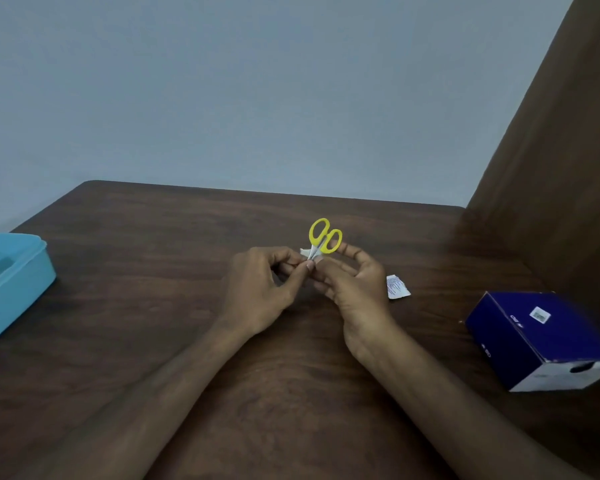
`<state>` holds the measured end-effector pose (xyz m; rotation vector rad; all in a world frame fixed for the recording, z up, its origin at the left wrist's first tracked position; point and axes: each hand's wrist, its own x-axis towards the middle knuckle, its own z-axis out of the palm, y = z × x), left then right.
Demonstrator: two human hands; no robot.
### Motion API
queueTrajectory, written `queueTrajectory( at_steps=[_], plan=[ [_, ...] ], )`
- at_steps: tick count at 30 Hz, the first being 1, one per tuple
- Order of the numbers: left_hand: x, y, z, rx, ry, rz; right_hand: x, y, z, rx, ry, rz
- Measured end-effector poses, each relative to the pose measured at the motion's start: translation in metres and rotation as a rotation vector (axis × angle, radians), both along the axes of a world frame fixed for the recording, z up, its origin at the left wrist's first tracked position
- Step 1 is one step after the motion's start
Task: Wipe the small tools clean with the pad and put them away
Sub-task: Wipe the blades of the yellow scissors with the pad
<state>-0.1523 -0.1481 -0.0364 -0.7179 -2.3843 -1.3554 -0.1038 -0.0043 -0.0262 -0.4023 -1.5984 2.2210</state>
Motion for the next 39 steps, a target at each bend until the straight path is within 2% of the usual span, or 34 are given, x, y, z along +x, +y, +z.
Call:
queueTrajectory(
  at_steps=[5, 9, 11, 14, 15, 18, 19, 22, 24, 30, 39],
  plan=[
    [0.005, 0.001, 0.002, -0.042, -0.003, 0.0, 0.003, 0.01, 0.004, -0.157, -0.035, -0.083],
    [0.005, 0.001, 0.005, -0.073, -0.033, -0.011, -0.002, 0.026, 0.011, -0.269, 0.012, -0.145],
    [0.005, 0.003, 0.006, -0.096, -0.044, -0.025, -0.004, 0.038, 0.01, -0.072, 0.055, -0.173],
    [0.004, 0.002, 0.004, -0.101, -0.083, -0.036, -0.007, 0.046, 0.002, 0.536, 0.113, -0.208],
    [0.003, 0.002, 0.004, -0.104, -0.101, -0.052, -0.008, 0.046, 0.0, 0.634, 0.135, -0.246],
    [0.003, 0.001, 0.005, -0.126, -0.137, -0.103, -0.011, 0.048, 0.003, 0.696, 0.219, -0.409],
    [0.004, 0.001, 0.005, -0.125, -0.138, -0.104, -0.01, 0.048, 0.005, 0.776, 0.256, -0.427],
    [0.002, 0.001, 0.005, -0.113, -0.14, -0.095, -0.006, 0.048, 0.002, 1.342, 0.329, -0.375],
    [0.002, 0.001, 0.005, -0.106, -0.151, -0.095, -0.007, 0.051, 0.002, 1.58, 0.27, -0.399],
    [0.003, 0.002, 0.009, -0.062, -0.211, -0.087, -0.007, 0.052, 0.005, 1.744, 0.305, -0.409],
    [-0.001, 0.002, 0.006, -0.029, -0.23, -0.055, -0.003, 0.047, 0.005, 1.732, 0.404, -0.362]
  ],
)
